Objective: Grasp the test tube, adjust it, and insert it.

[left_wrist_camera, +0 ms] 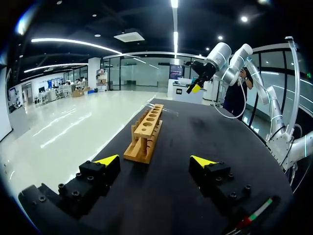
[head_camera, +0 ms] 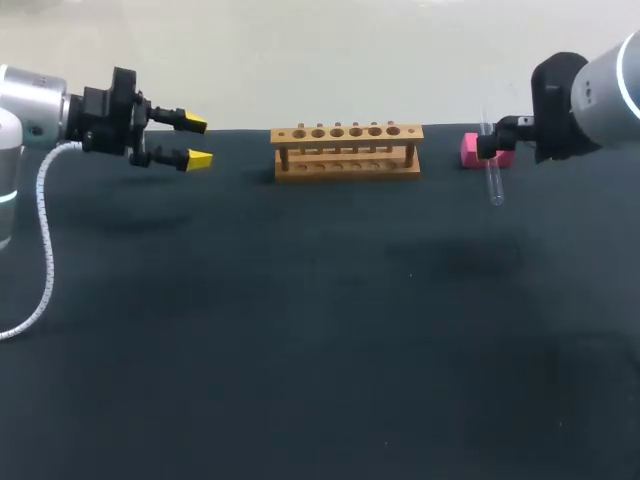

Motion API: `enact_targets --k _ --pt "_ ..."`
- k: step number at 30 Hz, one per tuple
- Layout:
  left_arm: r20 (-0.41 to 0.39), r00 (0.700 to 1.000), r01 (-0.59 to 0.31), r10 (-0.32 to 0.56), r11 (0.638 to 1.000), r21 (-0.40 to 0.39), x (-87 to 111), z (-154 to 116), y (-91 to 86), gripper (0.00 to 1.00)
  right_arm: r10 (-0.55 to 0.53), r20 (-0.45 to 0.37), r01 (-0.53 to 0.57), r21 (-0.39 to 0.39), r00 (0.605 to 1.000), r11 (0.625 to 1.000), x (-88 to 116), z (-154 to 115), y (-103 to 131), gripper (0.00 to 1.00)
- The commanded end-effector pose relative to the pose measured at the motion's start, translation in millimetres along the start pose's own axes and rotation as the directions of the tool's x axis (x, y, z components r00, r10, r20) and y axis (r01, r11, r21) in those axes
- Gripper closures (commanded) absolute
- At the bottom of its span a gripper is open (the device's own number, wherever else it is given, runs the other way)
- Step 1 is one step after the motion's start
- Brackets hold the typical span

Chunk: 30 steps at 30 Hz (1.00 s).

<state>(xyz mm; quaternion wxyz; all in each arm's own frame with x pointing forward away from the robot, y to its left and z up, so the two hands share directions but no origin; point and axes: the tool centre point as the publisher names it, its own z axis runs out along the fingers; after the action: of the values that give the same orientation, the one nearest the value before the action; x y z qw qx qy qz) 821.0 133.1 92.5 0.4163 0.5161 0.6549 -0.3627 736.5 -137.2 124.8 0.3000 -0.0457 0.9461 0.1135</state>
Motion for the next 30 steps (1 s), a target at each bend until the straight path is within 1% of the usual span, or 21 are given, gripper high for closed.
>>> enact_targets --k 1,7,12,14,30 --pt "0.003 1.000 -0.002 0.002 1.000 -0.001 1.0 -0.1 -0.3 0.00 -0.012 0.379 0.023 -0.024 0.925 0.999 4.8 6.2 2.0 0.00" --pt "0.003 1.000 -0.002 0.002 1.000 -0.001 1.0 -0.1 -0.3 0.00 -0.054 0.437 0.089 -0.061 0.898 0.994 7.8 12.5 -1.9 0.00" --pt "0.003 1.000 -0.002 0.002 1.000 -0.001 1.0 -0.1 -0.3 0.00 -0.086 0.467 0.126 -0.054 0.880 0.991 11.5 12.1 -10.7 0.00" --pt "0.003 1.000 -0.002 0.002 1.000 -0.001 1.0 -0.1 -0.3 0.00 -0.099 0.475 0.129 -0.030 0.874 0.991 12.7 12.3 -15.5 0.00" --pt "0.003 1.000 -0.002 0.002 1.000 -0.001 1.0 -0.1 -0.3 0.00 -0.099 0.475 0.129 -0.030 0.874 0.991 12.7 12.3 -15.5 0.00"
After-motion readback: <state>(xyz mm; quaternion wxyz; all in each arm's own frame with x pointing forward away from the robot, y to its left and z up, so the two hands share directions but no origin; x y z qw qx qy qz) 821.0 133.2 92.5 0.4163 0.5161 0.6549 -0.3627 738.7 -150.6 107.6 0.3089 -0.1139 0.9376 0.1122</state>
